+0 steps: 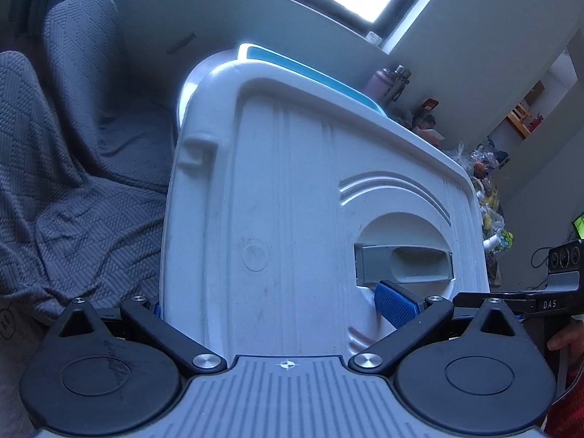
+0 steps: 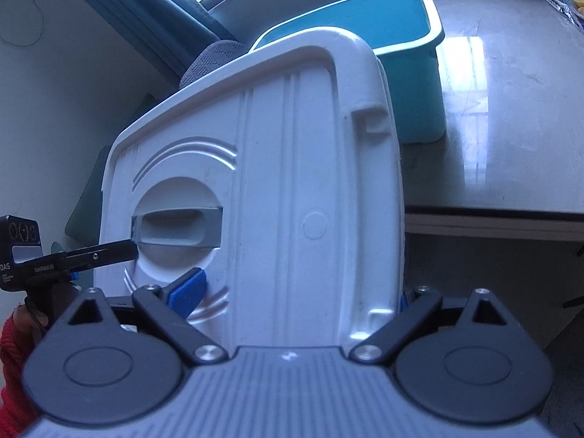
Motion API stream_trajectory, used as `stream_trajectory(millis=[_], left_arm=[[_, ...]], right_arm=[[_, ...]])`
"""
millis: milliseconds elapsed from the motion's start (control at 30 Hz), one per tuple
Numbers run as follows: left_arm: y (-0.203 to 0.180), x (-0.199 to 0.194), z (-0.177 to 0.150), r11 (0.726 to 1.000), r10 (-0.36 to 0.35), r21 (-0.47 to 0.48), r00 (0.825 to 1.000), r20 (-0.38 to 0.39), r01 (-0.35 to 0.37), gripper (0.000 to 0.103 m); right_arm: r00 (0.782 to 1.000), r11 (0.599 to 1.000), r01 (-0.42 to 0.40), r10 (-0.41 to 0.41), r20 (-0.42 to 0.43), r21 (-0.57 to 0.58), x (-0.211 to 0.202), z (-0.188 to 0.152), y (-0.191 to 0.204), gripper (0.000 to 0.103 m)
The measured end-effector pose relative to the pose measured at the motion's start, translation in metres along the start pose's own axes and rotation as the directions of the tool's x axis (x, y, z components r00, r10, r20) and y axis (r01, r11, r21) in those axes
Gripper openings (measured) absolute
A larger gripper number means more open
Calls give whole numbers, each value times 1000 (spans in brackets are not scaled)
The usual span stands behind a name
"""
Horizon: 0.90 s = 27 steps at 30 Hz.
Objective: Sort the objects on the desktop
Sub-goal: 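Carry the upright lid with both tools over to the teal bin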
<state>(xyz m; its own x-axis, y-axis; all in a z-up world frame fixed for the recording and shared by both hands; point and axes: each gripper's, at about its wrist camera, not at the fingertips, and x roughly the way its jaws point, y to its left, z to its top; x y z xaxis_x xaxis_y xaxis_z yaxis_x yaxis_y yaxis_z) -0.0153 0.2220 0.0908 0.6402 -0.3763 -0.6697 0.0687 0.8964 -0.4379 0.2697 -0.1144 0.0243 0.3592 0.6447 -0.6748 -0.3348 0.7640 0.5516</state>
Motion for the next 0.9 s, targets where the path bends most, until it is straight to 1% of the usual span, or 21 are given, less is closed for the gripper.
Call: stream_trajectory(millis=[200, 400, 533, 733, 800, 900], left_arm=[[-5, 25, 29, 1000, -5, -1, 1000, 3, 5, 103], [-17, 48, 58, 1000, 0, 18, 1000, 6, 0, 103], [-25, 62, 73, 1000, 2, 12, 1000, 9, -2, 103], [-33, 82, 91, 1000, 4, 15, 1000, 5, -4, 103], [-35, 89, 97, 1000, 2, 17, 1000, 0, -2, 103], [-38, 98, 106, 1000, 1, 24, 1000, -3, 0, 103]], right_arm=[[1000, 1000, 3, -2, 10, -12, 5, 32, -6, 96], [1000, 1000, -5, 5, 14, 0, 5, 56, -17, 96], [1000, 1000, -4, 4, 18, -10, 4, 71, -25, 96], [1000, 1000, -6, 6, 22, -5, 3, 81, -38, 96], [1000, 1000, -6, 6, 24, 0, -7, 80, -45, 96], [1000, 1000, -5, 5, 25, 8, -12, 82, -48, 96]])
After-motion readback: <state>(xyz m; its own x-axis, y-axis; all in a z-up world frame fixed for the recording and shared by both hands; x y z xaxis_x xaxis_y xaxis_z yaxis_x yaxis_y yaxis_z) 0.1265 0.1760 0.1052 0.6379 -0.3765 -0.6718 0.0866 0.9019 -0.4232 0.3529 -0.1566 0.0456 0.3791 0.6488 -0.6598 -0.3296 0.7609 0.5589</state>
